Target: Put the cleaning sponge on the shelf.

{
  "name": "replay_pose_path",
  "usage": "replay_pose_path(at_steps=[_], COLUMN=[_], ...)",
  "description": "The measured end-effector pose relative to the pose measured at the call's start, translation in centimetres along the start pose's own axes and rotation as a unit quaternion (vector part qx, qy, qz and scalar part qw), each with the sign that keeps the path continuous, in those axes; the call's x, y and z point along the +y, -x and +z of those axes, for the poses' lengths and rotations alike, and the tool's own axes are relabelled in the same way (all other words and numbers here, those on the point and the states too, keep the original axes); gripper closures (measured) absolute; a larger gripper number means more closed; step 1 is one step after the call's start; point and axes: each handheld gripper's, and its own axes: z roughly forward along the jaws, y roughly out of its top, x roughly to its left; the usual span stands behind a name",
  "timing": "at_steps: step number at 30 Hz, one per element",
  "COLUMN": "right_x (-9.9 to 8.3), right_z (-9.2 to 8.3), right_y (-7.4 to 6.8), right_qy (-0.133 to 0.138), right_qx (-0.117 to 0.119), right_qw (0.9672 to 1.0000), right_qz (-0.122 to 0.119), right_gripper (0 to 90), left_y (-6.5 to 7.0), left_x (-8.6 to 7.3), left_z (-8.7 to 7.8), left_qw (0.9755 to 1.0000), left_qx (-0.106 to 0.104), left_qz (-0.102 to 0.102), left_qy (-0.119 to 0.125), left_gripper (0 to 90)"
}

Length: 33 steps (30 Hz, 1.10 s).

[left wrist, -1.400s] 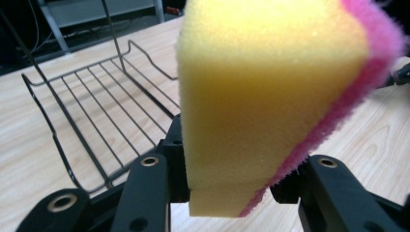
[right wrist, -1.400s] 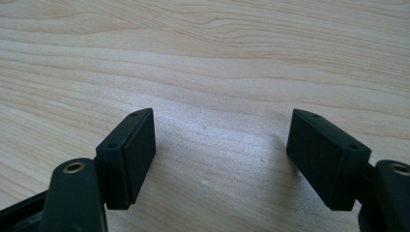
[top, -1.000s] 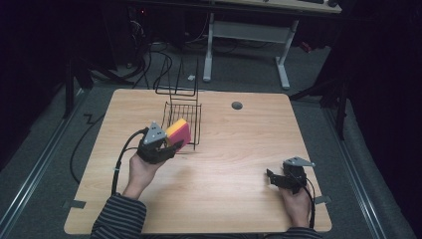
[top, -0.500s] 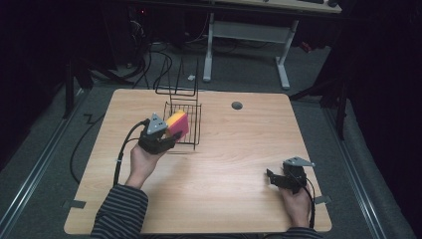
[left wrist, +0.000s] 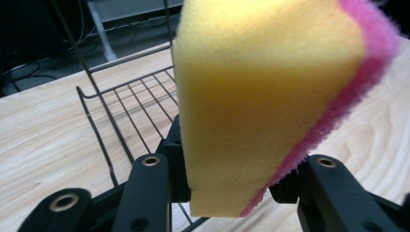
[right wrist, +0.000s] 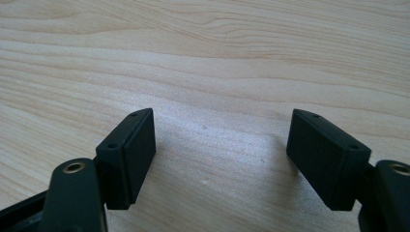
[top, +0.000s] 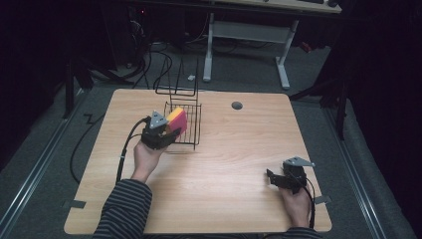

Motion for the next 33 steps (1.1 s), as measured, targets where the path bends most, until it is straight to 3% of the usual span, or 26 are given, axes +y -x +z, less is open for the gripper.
replay_pose_path(at_steps=[11, 15, 17, 23, 25, 29, 33], right_x=[0.0, 0.0, 0.0, 0.0, 0.0, 0.0, 0.0], right_z=[0.0, 0.0, 0.0, 0.0, 0.0, 0.0, 0.0], right_y=[-0.1, -0.1, -0.1, -0.1, -0.1, 0.0, 0.0], right_qy=[-0.001, -0.001, -0.001, -0.001, -0.001, -0.001, -0.001], right_qx=[0.0, 0.001, 0.0, 0.0, 0.0, 0.001, 0.001], right_qw=[1.0, 1.0, 1.0, 1.0, 1.0, 1.0, 1.0], right_qz=[0.003, 0.003, 0.003, 0.003, 0.003, 0.002, 0.001], right_gripper=[26.1, 26.1, 26.1, 26.1, 26.1, 26.0, 26.1], left_y=[-1.1, -1.5, -1.8, -2.4, -2.5, -3.0, -3.1], left_x=[0.4, 0.3, 0.1, 0.4, 0.4, 0.3, 0.2], left_z=[1.7, 2.2, 2.8, 4.1, 4.5, 5.5, 6.1], left_qw=[0.9998, 0.9996, 0.9992, 0.9989, 0.9989, 0.9979, 0.9976], left_qx=[0.008, 0.011, 0.023, 0.037, 0.037, 0.048, 0.052], left_qz=[-0.014, -0.027, -0.031, -0.02, -0.027, -0.031, -0.035], left_qy=[-0.011, -0.004, -0.005, -0.021, -0.01, -0.03, -0.029], left_gripper=[60.6, 60.6, 60.5, 60.4, 60.4, 60.3, 60.2])
